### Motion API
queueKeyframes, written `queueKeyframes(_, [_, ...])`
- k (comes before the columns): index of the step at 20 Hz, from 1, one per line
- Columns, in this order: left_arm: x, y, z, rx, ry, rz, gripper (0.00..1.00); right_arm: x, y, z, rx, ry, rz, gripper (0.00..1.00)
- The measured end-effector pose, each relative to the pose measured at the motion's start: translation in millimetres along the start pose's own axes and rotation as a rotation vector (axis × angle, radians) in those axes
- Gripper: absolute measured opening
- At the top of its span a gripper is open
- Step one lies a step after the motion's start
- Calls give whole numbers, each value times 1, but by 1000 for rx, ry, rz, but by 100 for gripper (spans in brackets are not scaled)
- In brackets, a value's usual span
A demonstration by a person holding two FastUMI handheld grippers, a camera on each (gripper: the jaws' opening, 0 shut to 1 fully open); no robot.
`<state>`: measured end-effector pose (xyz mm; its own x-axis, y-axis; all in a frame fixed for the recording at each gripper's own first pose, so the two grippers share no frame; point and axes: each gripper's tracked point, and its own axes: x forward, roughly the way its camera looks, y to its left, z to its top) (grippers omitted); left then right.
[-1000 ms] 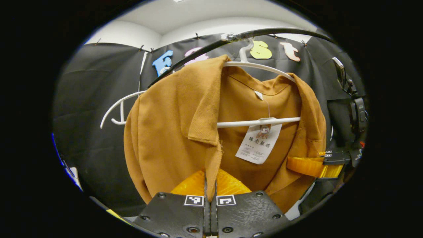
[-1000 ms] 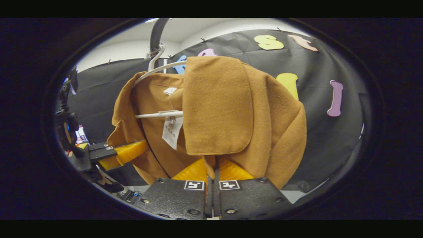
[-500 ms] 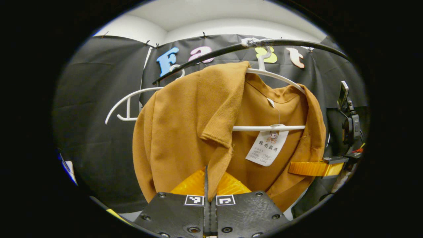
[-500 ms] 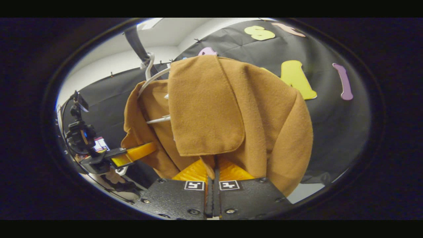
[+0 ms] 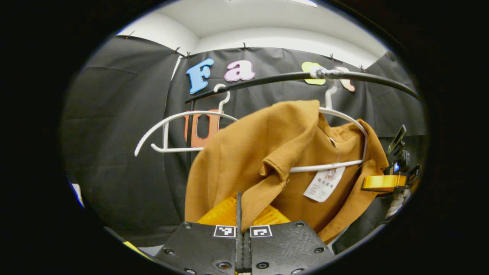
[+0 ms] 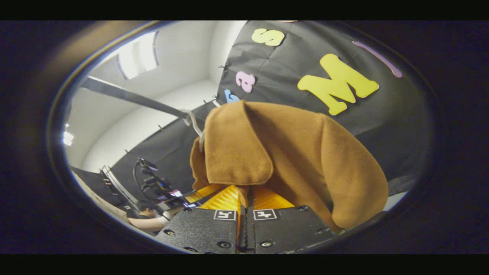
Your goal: Grasp the clothes on the hanger with both hands and then place them into the laundry hamper below.
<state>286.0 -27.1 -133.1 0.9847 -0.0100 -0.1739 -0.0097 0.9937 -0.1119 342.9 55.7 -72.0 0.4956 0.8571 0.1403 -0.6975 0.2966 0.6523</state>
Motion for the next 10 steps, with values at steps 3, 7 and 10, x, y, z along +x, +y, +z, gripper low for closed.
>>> queueKeyframes(3, [-1,2,14,-13,-29,-14,0,-5,28,17,56,-57,112,4])
queueKeyframes(7, [2,8,50,-44,-90,-46,4,-8,46,40,82,-129,183,4])
queueKeyframes(10, [2,29,74,-83,-130,-40,0,-16,46,59,115,-214,195,4])
